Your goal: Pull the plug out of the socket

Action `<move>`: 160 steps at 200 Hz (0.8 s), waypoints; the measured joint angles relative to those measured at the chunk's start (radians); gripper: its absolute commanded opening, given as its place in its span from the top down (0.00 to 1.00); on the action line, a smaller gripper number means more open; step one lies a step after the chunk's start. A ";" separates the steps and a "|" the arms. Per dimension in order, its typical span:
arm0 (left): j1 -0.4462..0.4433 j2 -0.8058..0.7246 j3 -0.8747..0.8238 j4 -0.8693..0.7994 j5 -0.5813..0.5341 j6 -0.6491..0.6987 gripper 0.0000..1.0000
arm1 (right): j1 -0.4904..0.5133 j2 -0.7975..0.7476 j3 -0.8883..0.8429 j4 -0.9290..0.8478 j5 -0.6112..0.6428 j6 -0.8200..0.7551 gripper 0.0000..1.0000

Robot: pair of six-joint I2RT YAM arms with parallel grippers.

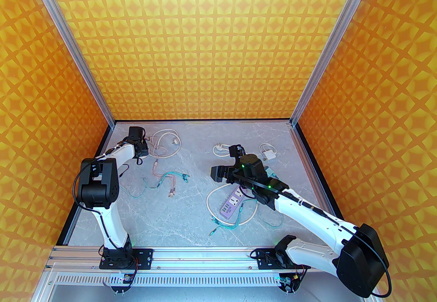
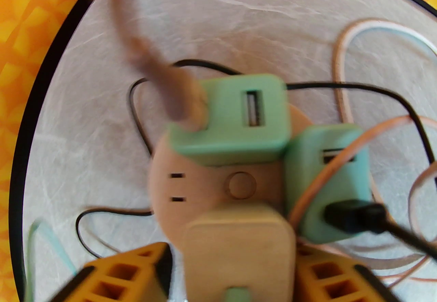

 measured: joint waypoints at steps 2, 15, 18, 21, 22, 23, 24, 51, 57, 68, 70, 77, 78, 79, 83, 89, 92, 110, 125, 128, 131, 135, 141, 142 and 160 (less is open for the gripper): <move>0.000 0.001 0.001 0.001 0.000 0.005 0.65 | 0.000 0.000 0.000 -0.002 0.000 0.000 0.02; -0.002 0.002 0.007 0.006 0.006 0.010 0.64 | 0.000 0.000 0.000 -0.011 0.003 0.000 0.02; -0.004 0.002 0.007 0.006 0.006 0.011 0.64 | 0.000 -0.001 0.000 -0.013 0.003 0.000 0.02; -0.007 0.002 0.006 0.006 0.006 0.011 0.64 | 0.000 -0.001 0.000 -0.013 0.005 0.000 0.02; -0.008 0.002 0.006 0.006 0.006 0.011 0.64 | 0.000 -0.001 0.000 -0.013 0.005 0.000 0.02; -0.008 0.002 0.006 0.006 0.006 0.011 0.64 | 0.000 -0.002 0.000 -0.013 0.006 0.000 0.02; -0.008 0.002 0.006 0.006 0.006 0.011 0.64 | 0.000 -0.002 0.000 -0.014 0.006 0.000 0.02; -0.043 0.001 0.006 0.006 0.002 0.014 0.64 | 0.000 -0.019 0.000 -0.019 0.011 0.000 0.02; -0.060 0.000 0.006 0.006 0.002 0.014 0.64 | 0.000 -0.023 0.000 -0.021 0.014 0.000 0.02; -0.098 -0.002 0.003 0.005 0.000 0.014 0.64 | 0.000 -0.033 0.000 -0.025 0.018 -0.001 0.02; -0.106 -0.002 0.003 0.005 -0.001 0.014 0.64 | 0.000 -0.034 0.000 -0.026 0.018 0.000 0.01; -0.134 -0.003 0.003 0.005 -0.002 0.014 0.64 | 0.000 -0.041 0.000 -0.026 0.024 0.000 0.01; -0.137 -0.003 0.003 0.005 -0.002 0.014 0.64 | 0.000 -0.041 0.000 -0.027 0.024 0.000 0.02; -0.140 -0.003 0.003 0.005 -0.002 0.014 0.64 | 0.000 -0.042 0.000 -0.027 0.025 0.000 0.02; -0.160 -0.003 0.003 0.005 -0.002 0.014 0.64 | 0.000 -0.047 -0.001 -0.027 0.026 0.000 0.02; -0.187 -0.004 0.001 0.005 -0.002 0.013 0.64 | 0.000 -0.055 -0.002 -0.027 0.029 0.000 0.02; -0.199 -0.004 0.000 0.006 -0.002 0.013 0.64 | 0.000 -0.059 -0.003 -0.026 0.030 0.000 0.01; -0.287 -0.012 -0.010 0.006 -0.001 0.008 0.63 | 0.000 -0.093 -0.018 -0.029 0.044 0.000 0.02; -0.361 -0.018 -0.021 0.007 -0.002 0.002 0.63 | 0.000 -0.122 -0.028 -0.044 0.063 -0.001 0.01; -0.377 -0.020 -0.023 0.007 -0.001 0.000 0.63 | 0.000 -0.128 -0.029 -0.048 0.068 -0.001 0.02; -0.392 -0.021 -0.024 0.007 -0.002 -0.002 0.63 | 0.000 -0.133 -0.031 -0.051 0.072 -0.001 0.02; -0.411 -0.023 -0.027 0.008 -0.001 -0.005 0.63 | 0.000 -0.142 -0.034 -0.056 0.080 -0.001 0.01; -0.443 -0.028 -0.034 0.009 -0.001 -0.012 0.64 | 0.000 -0.156 -0.037 -0.065 0.093 -0.001 0.01; -0.447 -0.029 -0.034 0.009 -0.001 -0.013 0.64 | 0.000 -0.158 -0.037 -0.066 0.094 -0.001 0.01; -0.534 -0.042 -0.053 0.010 -0.002 -0.025 0.63 | 0.000 -0.196 -0.052 -0.082 0.132 -0.005 0.02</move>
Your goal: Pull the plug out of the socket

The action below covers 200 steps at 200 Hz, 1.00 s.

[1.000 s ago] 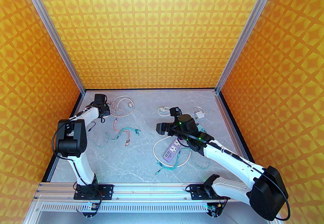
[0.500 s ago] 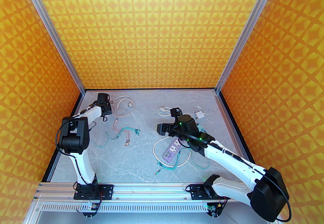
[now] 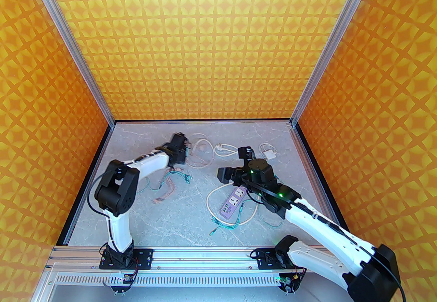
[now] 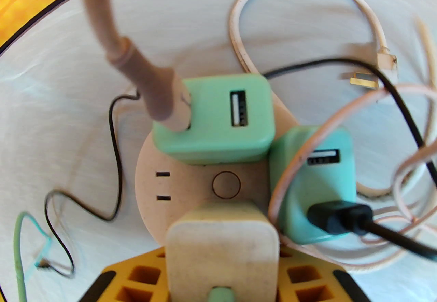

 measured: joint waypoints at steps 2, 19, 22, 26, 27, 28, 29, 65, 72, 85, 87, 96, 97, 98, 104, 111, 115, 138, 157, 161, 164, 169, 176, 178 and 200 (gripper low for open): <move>-0.008 -0.001 -0.002 0.000 0.000 -0.002 0.63 | 0.000 -0.005 -0.002 -0.002 0.006 -0.001 0.02; -0.086 -0.013 -0.014 -0.003 0.001 -0.016 0.62 | 0.000 -0.030 -0.019 -0.008 0.034 -0.013 0.01; -0.102 -0.015 -0.016 -0.004 0.001 -0.019 0.62 | 0.000 -0.033 -0.021 -0.008 0.037 -0.015 0.02; -0.115 -0.017 -0.018 -0.005 0.001 -0.023 0.62 | 0.000 -0.034 -0.024 -0.008 0.040 -0.016 0.02; -0.118 -0.018 -0.018 -0.005 0.001 -0.023 0.62 | 0.000 -0.034 -0.025 -0.007 0.041 -0.018 0.02; -0.124 -0.019 -0.019 -0.005 0.002 -0.023 0.62 | 0.000 -0.034 -0.025 -0.007 0.042 -0.019 0.02; -0.127 -0.019 -0.019 -0.005 0.002 -0.023 0.62 | 0.000 -0.034 -0.026 -0.007 0.042 -0.019 0.02; -0.210 -0.055 -0.047 -0.010 0.025 -0.030 0.62 | 0.000 0.016 -0.035 0.018 0.007 -0.019 0.24; -0.212 -0.067 -0.058 -0.010 0.032 -0.029 0.61 | 0.000 0.039 -0.035 0.033 -0.008 -0.016 0.27; -0.212 -0.093 -0.088 -0.006 0.044 -0.030 0.56 | 0.000 0.098 -0.034 0.060 -0.048 -0.010 0.27; -0.212 -0.097 -0.092 -0.004 0.045 -0.029 0.55 | 0.000 0.104 -0.034 0.062 -0.052 -0.008 0.27; -0.212 -0.121 -0.116 -0.003 0.051 -0.027 0.50 | 0.000 0.144 -0.034 0.079 -0.075 -0.001 0.27; -0.212 -0.125 -0.120 -0.003 0.052 -0.024 0.50 | 0.000 0.151 -0.034 0.080 -0.077 0.001 0.27; -0.212 -0.127 -0.122 -0.003 0.053 -0.025 0.49 | 0.000 0.154 -0.034 0.082 -0.078 0.002 0.27; -0.212 -0.143 -0.137 0.000 0.055 -0.022 0.43 | 0.000 0.178 -0.034 0.091 -0.090 0.008 0.26; -0.212 -0.162 -0.151 0.004 0.058 -0.020 0.35 | 0.000 0.206 -0.034 0.103 -0.102 0.016 0.24; -0.212 -0.174 -0.160 0.006 0.060 -0.020 0.33 | 0.000 0.217 -0.033 0.108 -0.105 0.017 0.24; -0.206 -0.230 -0.194 0.018 0.066 -0.023 0.30 | 0.000 0.283 -0.016 0.126 -0.131 0.031 0.25; -0.199 -0.276 -0.217 0.035 0.067 -0.031 0.30 | 0.000 0.326 0.009 0.148 -0.155 0.038 0.37; -0.196 -0.288 -0.225 0.041 0.068 -0.035 0.30 | 0.000 0.335 0.014 0.154 -0.159 0.045 0.37; -0.193 -0.298 -0.231 0.044 0.068 -0.038 0.30 | 0.000 0.341 0.018 0.159 -0.166 0.042 0.39; -0.189 -0.310 -0.239 0.050 0.069 -0.041 0.30 | 0.000 0.351 0.025 0.164 -0.174 0.048 0.41; -0.180 -0.334 -0.253 0.057 0.069 -0.049 0.30 | 0.000 0.366 0.036 0.172 -0.186 0.052 0.43; -0.178 -0.342 -0.257 0.060 0.069 -0.051 0.30 | 0.000 0.372 0.040 0.174 -0.189 0.051 0.43; -0.151 -0.417 -0.308 0.085 0.070 -0.079 0.31 | 0.004 0.436 0.087 0.182 -0.205 0.056 0.42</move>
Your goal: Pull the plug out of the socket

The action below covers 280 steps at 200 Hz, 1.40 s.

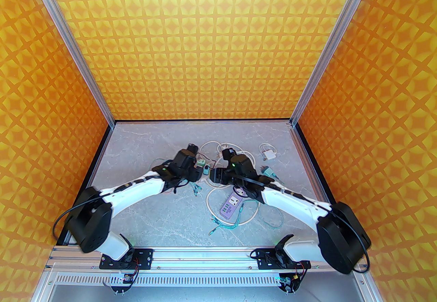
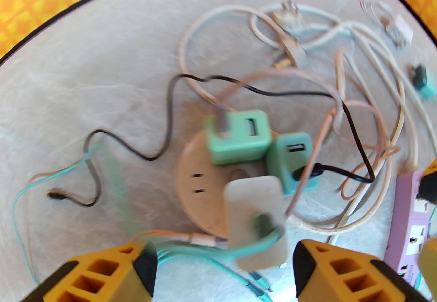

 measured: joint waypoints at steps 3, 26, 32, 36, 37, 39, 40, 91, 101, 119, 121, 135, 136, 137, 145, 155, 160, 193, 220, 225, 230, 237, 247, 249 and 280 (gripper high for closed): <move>0.003 -0.010 -0.008 0.003 0.000 -0.003 0.32 | 0.000 0.010 0.006 0.001 -0.001 0.000 0.42; 0.018 -0.064 -0.059 0.032 0.005 -0.031 0.35 | 0.000 0.077 0.043 0.015 -0.005 0.000 0.43; 0.018 -0.070 -0.068 0.038 0.008 -0.034 0.35 | 0.001 0.093 0.052 0.017 -0.005 0.000 0.43; 0.018 -0.072 -0.072 0.040 0.010 -0.037 0.35 | 0.001 0.104 0.059 0.018 -0.005 0.000 0.45; 0.018 -0.072 -0.073 0.040 0.010 -0.038 0.36 | 0.001 0.106 0.060 0.018 -0.005 0.000 0.45; 0.018 -0.073 -0.076 0.041 0.012 -0.039 0.36 | 0.001 0.112 0.064 0.018 -0.005 0.000 0.46; 0.018 -0.073 -0.077 0.042 0.012 -0.039 0.36 | 0.001 0.114 0.066 0.018 -0.005 0.000 0.46; 0.018 -0.056 -0.102 0.069 0.054 -0.056 0.37 | 0.002 0.208 0.133 0.015 0.008 -0.001 0.45; 0.018 -0.048 -0.102 0.081 0.060 -0.056 0.37 | 0.002 0.216 0.133 0.016 0.013 0.000 0.44; 0.017 -0.025 -0.102 0.100 0.068 -0.055 0.37 | 0.002 0.234 0.133 0.018 0.018 0.000 0.43; 0.017 -0.023 -0.102 0.100 0.068 -0.055 0.37 | 0.002 0.235 0.134 0.018 0.018 0.000 0.43; 0.013 0.003 -0.102 0.106 0.069 -0.051 0.38 | 0.002 0.245 0.136 0.017 0.023 0.000 0.43; 0.012 0.006 -0.102 0.107 0.069 -0.051 0.38 | 0.002 0.245 0.137 0.016 0.023 0.000 0.43; 0.012 0.007 -0.102 0.107 0.069 -0.051 0.38 | 0.002 0.245 0.137 0.016 0.024 0.000 0.43; 0.010 0.022 -0.102 0.109 0.071 -0.050 0.38 | 0.002 0.246 0.138 0.016 0.026 0.000 0.43; 0.005 0.035 -0.102 0.112 0.073 -0.048 0.38 | 0.002 0.245 0.143 0.014 0.026 0.000 0.43; 0.004 0.041 -0.102 0.114 0.075 -0.048 0.38 | 0.002 0.245 0.148 0.013 0.026 0.000 0.43; -0.003 0.052 -0.102 0.139 0.076 -0.048 0.38 | 0.002 0.243 0.194 -0.008 0.027 0.001 0.41; -0.003 0.057 -0.102 0.148 0.079 -0.048 0.38 | -0.002 0.238 0.225 -0.022 0.029 0.000 0.42; -0.003 0.058 -0.102 0.150 0.079 -0.048 0.38 | -0.004 0.238 0.229 -0.026 0.029 0.000 0.42; -0.004 0.058 -0.102 0.151 0.079 -0.048 0.38 | -0.007 0.237 0.233 -0.029 0.029 0.000 0.42; -0.005 0.058 -0.101 0.151 0.079 -0.047 0.38 | -0.013 0.236 0.235 -0.034 0.027 0.000 0.42; -0.008 0.058 -0.100 0.151 0.079 -0.046 0.38 | -0.029 0.229 0.238 -0.047 0.024 -0.002 0.42; -0.009 0.059 -0.100 0.151 0.079 -0.045 0.38 | -0.033 0.227 0.238 -0.050 0.024 -0.003 0.42; -0.023 0.071 -0.092 0.150 0.079 -0.039 0.37 | -0.098 0.206 0.261 -0.093 -0.018 -0.029 0.42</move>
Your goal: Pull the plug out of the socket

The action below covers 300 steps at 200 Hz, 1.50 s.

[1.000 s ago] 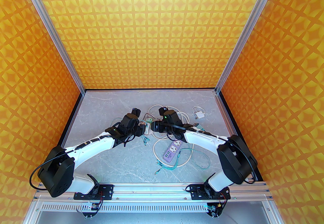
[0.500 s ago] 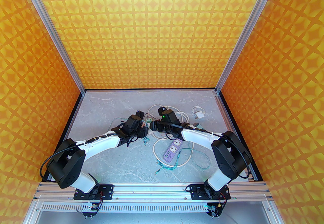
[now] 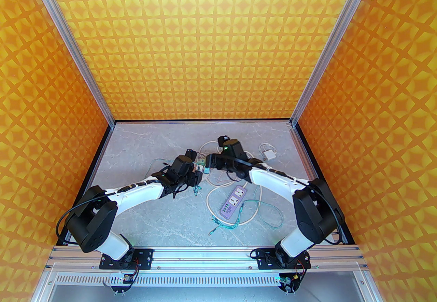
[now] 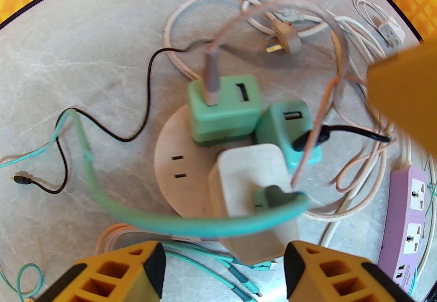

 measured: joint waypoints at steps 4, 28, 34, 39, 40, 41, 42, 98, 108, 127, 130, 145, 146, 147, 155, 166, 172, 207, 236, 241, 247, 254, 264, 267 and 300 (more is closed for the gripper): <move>-0.002 0.003 0.002 0.000 0.000 0.002 0.37 | -0.008 0.000 0.006 -0.005 -0.006 -0.003 0.43; -0.006 0.028 0.015 0.000 0.001 0.003 0.37 | -0.044 0.000 0.031 -0.019 -0.051 -0.022 0.44; -0.006 0.035 0.018 0.000 0.001 0.003 0.37 | -0.048 0.003 0.036 -0.023 -0.061 -0.027 0.44; -0.007 0.041 0.021 0.000 0.001 0.005 0.37 | -0.051 0.008 0.042 -0.027 -0.066 -0.030 0.44; -0.007 0.042 0.021 0.000 0.001 0.006 0.37 | -0.051 0.010 0.043 -0.027 -0.069 -0.032 0.44; -0.007 0.043 0.021 0.000 0.001 0.006 0.37 | -0.051 0.011 0.044 -0.027 -0.070 -0.034 0.44; -0.007 0.045 0.022 0.000 0.001 0.006 0.38 | -0.051 0.013 0.045 -0.027 -0.071 -0.034 0.44; -0.006 0.089 0.039 0.000 0.002 0.018 0.41 | -0.050 0.138 0.101 -0.077 -0.127 -0.066 0.45; -0.005 0.089 0.039 0.000 0.003 0.018 0.41 | -0.050 0.146 0.101 -0.087 -0.134 -0.070 0.45; -0.001 0.089 0.039 0.000 0.004 0.019 0.41 | -0.051 0.151 0.100 -0.093 -0.150 -0.075 0.45; 0.000 0.089 0.039 0.000 0.003 0.020 0.41 | -0.051 0.151 0.100 -0.093 -0.151 -0.077 0.45; 0.002 0.089 0.039 0.000 0.004 0.022 0.41 | -0.051 0.151 0.094 -0.092 -0.159 -0.077 0.44; 0.002 0.089 0.039 0.000 0.004 0.022 0.41 | -0.051 0.151 0.094 -0.092 -0.160 -0.077 0.44; 0.002 0.089 0.039 0.000 0.004 0.022 0.41 | -0.051 0.151 0.093 -0.092 -0.161 -0.077 0.44; 0.003 0.089 0.039 0.000 0.004 0.022 0.41 | -0.051 0.151 0.088 -0.091 -0.166 -0.077 0.44; 0.003 0.089 0.039 0.000 0.004 0.022 0.41 | -0.051 0.151 0.077 -0.085 -0.167 -0.077 0.43; 0.003 0.089 0.039 0.000 0.004 0.022 0.41 | -0.051 0.151 0.072 -0.081 -0.169 -0.077 0.42; 0.003 0.089 0.039 0.000 0.004 0.026 0.41 | -0.051 0.114 0.037 -0.062 -0.171 -0.077 0.38; 0.003 0.089 0.039 0.000 0.004 0.029 0.41 | -0.051 0.054 0.027 -0.049 -0.178 -0.077 0.37; 0.003 0.089 0.039 0.000 0.004 0.029 0.41 | -0.051 0.048 0.027 -0.045 -0.181 -0.077 0.38; 0.003 0.089 0.039 0.000 0.004 0.029 0.41 | -0.051 0.042 0.027 -0.040 -0.185 -0.077 0.38; 0.003 0.089 0.039 0.000 0.004 0.029 0.41 | -0.051 0.040 0.031 -0.040 -0.189 -0.077 0.39; 0.003 0.088 0.039 0.000 0.004 0.029 0.41 | -0.051 0.048 0.039 -0.041 -0.193 -0.077 0.40; 0.003 0.088 0.039 -0.001 0.004 0.029 0.41 | -0.051 0.052 0.043 -0.042 -0.195 -0.077 0.40; 0.003 0.088 0.039 -0.003 0.004 0.034 0.41 | -0.051 0.121 0.074 -0.052 -0.199 -0.082 0.43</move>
